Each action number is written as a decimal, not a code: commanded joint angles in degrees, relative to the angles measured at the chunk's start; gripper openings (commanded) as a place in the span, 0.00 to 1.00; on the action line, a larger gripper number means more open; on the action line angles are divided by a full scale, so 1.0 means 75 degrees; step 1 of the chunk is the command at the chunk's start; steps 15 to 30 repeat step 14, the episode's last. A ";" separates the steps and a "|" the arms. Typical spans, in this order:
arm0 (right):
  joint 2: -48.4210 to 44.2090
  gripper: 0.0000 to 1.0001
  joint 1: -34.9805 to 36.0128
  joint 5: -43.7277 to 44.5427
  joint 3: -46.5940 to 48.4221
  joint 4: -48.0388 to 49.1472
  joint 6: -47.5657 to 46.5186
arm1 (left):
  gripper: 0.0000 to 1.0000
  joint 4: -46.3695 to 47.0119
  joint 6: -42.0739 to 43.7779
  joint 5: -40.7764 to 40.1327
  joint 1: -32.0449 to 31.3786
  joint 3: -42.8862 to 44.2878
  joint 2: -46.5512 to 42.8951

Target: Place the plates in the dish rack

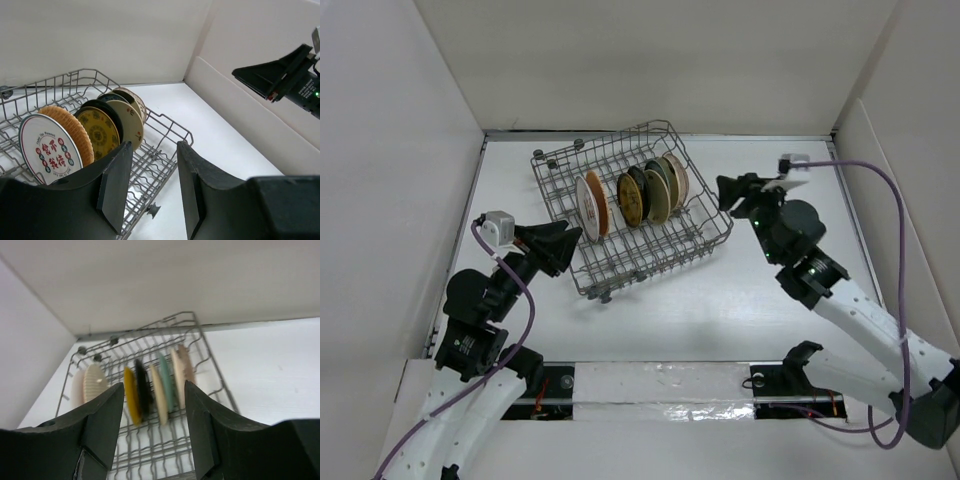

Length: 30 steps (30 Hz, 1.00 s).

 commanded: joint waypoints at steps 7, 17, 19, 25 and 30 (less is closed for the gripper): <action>-0.1186 0.57 -0.1717 -0.1112 -0.2460 0.1267 0.1334 | 0.38 0.0594 0.0056 0.0127 0.0014 -0.0158 0.0120; -0.0987 0.56 -0.2128 -0.1746 -0.2765 0.1420 0.1440 | 0.35 0.0513 0.0091 0.0198 0.0014 -0.0088 0.0484; -0.0987 0.56 -0.2128 -0.1746 -0.2765 0.1420 0.1440 | 0.35 0.0513 0.0091 0.0198 0.0014 -0.0088 0.0484; -0.0987 0.56 -0.2128 -0.1746 -0.2765 0.1420 0.1440 | 0.35 0.0513 0.0091 0.0198 0.0014 -0.0088 0.0484; -0.0987 0.56 -0.2128 -0.1746 -0.2765 0.1420 0.1440 | 0.35 0.0513 0.0091 0.0198 0.0014 -0.0088 0.0484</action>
